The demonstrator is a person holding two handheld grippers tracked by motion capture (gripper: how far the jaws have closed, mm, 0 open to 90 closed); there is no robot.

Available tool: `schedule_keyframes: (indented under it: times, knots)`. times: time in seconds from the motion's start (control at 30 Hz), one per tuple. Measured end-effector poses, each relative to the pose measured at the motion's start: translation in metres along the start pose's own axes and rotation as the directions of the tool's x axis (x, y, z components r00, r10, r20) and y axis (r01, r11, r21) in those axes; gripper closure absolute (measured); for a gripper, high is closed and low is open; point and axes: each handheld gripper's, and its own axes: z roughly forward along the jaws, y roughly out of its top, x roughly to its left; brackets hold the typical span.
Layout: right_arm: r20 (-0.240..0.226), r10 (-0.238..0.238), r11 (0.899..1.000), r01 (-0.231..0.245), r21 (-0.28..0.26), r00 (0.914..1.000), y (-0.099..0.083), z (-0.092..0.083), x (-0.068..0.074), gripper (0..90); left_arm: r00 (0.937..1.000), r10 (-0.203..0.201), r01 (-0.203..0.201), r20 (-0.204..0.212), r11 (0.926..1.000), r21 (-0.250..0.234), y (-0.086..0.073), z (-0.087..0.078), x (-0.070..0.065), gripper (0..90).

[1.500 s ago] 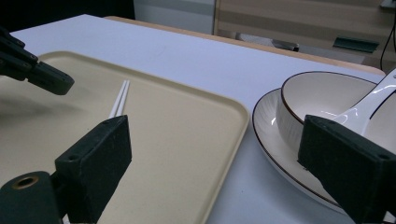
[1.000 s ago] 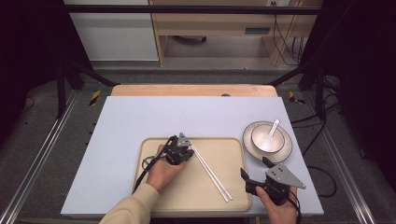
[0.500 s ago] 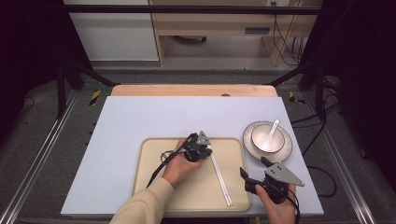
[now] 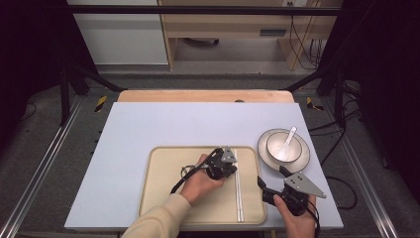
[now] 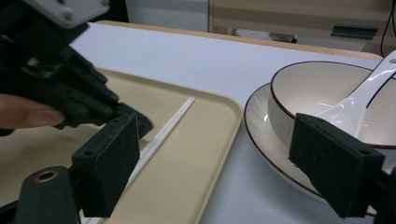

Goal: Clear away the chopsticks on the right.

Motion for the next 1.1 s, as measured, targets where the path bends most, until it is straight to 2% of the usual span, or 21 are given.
schedule_keyframes:
  times: [0.03,0.13,0.3,0.37,0.47,0.57,0.8,0.93,1.1]
  knots:
    - [-0.002,0.0,1.0,0.0,-0.001,1.0,0.0,0.0,0.0,15.9,0.9999,0.014,-0.014,0.009,0.9998,0.017,-0.002,-0.004,-0.003,89.6]
    - [0.002,-0.001,1.0,0.001,-0.001,1.0,0.0,0.0,0.001,16.1,0.9992,0.022,-0.022,0.035,0.9994,0.026,-0.007,-0.01,-0.015,89.6]
    - [0.006,-0.002,1.0,0.002,0.001,1.0,0.0,0.0,0.001,16.2,0.998,0.037,-0.039,0.05,0.999,0.023,-0.009,-0.002,-0.028,89.6]
    - [0.006,0.001,1.0,-0.001,-0.001,1.0,0.0,0.0,0.001,16.3,0.9984,0.017,-0.017,0.053,0.9999,0.001,-0.006,0.002,-0.029,89.6]
    - [0.007,0.0,1.0,0.0,0.002,1.0,0.0,0.0,0.0,16.3,0.9985,0.009,-0.009,0.054,0.9999,-0.008,-0.004,0.006,-0.028,89.6]
    - [0.004,0.004,1.0,-0.004,0.0,1.0,0.0,0.0,0.0,16.3,0.9985,0.011,-0.011,0.054,0.9999,-0.001,-0.002,0.007,-0.028,89.6]
    - [0.005,0.0,1.0,0.0,0.0,1.0,0.0,0.0,0.0,16.4,0.999,0.008,-0.007,0.045,0.9996,-0.026,0.002,0.013,-0.026,89.6]
    - [0.011,0.009,1.0,-0.009,-0.002,0.9999,0.0,-0.001,-0.001,16.6,0.999,0.02,-0.019,0.039,0.9996,-0.019,0.006,0.017,-0.024,89.6]
    - [0.017,0.011,1.0,-0.011,-0.003,0.9998,0.0,-0.001,-0.001,17.2,0.9989,0.025,-0.023,0.041,0.9992,-0.033,0.009,0.021,-0.023,89.6]
